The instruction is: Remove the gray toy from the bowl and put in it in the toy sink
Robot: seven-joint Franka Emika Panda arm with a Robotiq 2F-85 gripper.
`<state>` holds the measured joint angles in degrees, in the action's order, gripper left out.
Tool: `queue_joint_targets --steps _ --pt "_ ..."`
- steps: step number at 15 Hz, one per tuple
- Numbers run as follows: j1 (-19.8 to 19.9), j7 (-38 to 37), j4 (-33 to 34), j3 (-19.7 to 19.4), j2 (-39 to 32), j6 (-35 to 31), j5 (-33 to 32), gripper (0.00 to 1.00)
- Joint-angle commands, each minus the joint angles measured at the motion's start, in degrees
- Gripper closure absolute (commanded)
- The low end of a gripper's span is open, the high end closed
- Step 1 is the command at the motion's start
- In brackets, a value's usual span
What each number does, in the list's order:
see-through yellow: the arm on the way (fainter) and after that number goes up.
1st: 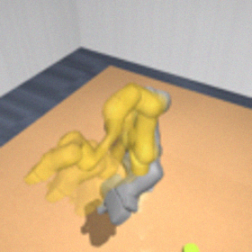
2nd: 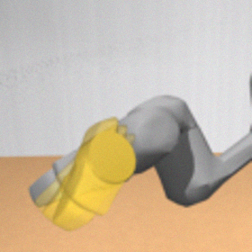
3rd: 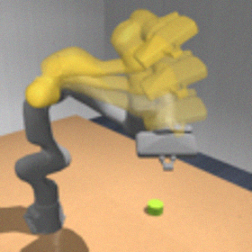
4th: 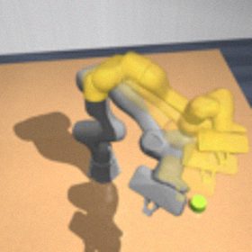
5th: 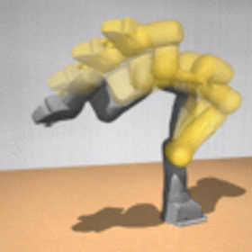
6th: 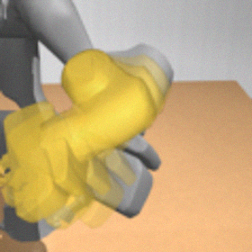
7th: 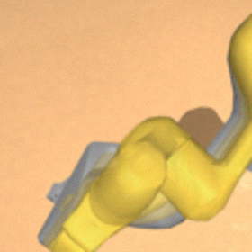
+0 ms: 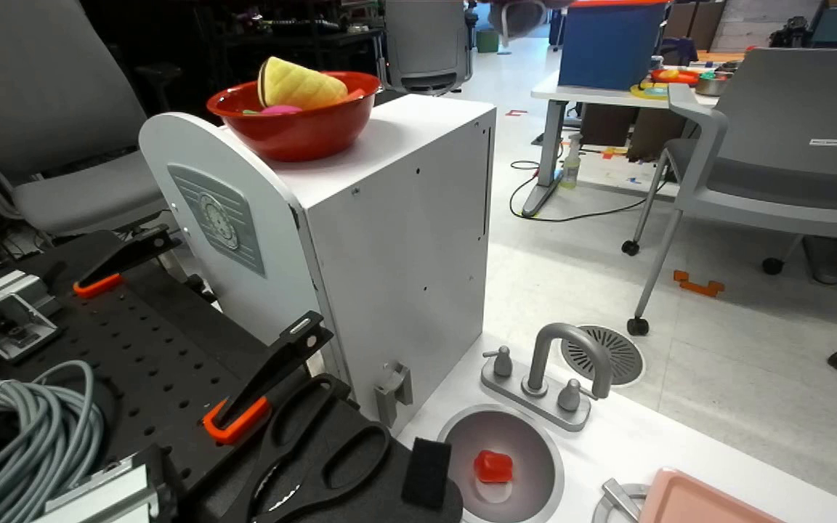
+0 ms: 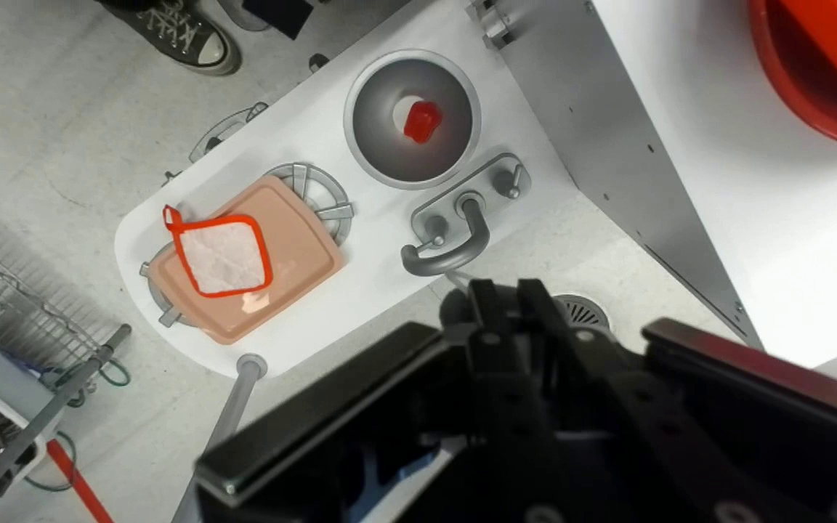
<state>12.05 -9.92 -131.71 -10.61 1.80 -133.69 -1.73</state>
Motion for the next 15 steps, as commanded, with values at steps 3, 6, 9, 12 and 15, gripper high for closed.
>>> queue_joint_targets --steps 3,6,9,12,15 --pt "0.3 3.2 0.9 -1.3 -2.1 -0.5 3.7 0.97" --pt "0.4 3.4 0.9 -1.7 -2.3 -0.4 3.9 0.97" --pt "0.5 3.3 1.0 -2.0 -2.3 0.1 4.8 0.63" --pt "0.6 3.3 0.9 -2.3 -2.2 0.1 5.6 0.44" --pt "0.6 3.1 0.6 -2.5 -2.1 0.1 5.7 0.21"
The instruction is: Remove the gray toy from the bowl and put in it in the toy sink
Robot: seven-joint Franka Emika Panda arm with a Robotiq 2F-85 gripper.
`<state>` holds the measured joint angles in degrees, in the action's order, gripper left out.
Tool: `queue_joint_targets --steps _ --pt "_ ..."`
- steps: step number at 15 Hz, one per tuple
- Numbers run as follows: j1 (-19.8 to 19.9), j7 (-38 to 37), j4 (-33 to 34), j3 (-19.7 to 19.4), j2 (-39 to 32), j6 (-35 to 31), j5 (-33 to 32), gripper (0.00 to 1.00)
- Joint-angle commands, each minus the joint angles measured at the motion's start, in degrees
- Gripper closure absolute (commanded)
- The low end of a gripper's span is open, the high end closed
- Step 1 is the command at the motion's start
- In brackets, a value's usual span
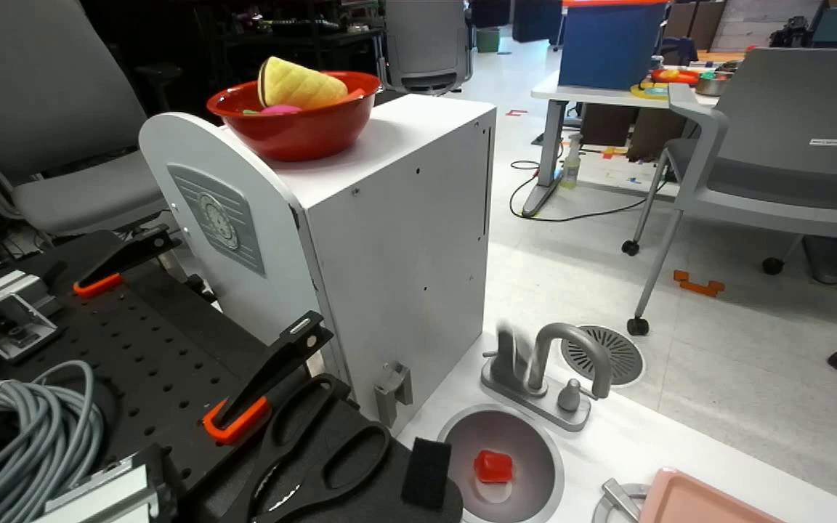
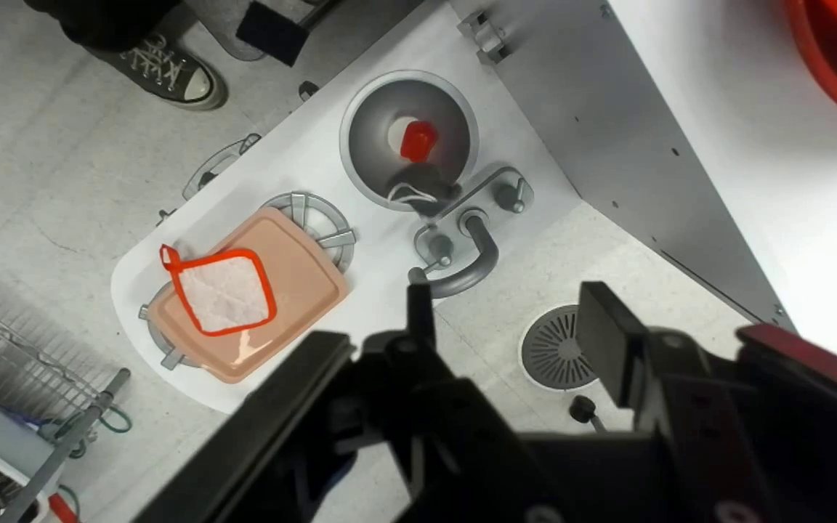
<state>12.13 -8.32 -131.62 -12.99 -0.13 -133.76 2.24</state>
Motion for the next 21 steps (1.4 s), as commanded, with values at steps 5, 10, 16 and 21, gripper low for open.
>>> queue_joint_targets --steps 5,10,16,21 --pt "0.4 1.9 -0.5 -0.2 0.1 -0.3 1.8 0.00" --pt "-0.1 1.5 -1.7 0.3 1.7 0.1 0.5 0.00" --pt "-1.6 2.1 -4.7 2.1 6.5 0.8 -0.8 0.00" --pt "-1.5 1.3 -3.5 2.2 4.3 0.3 -0.1 0.00"
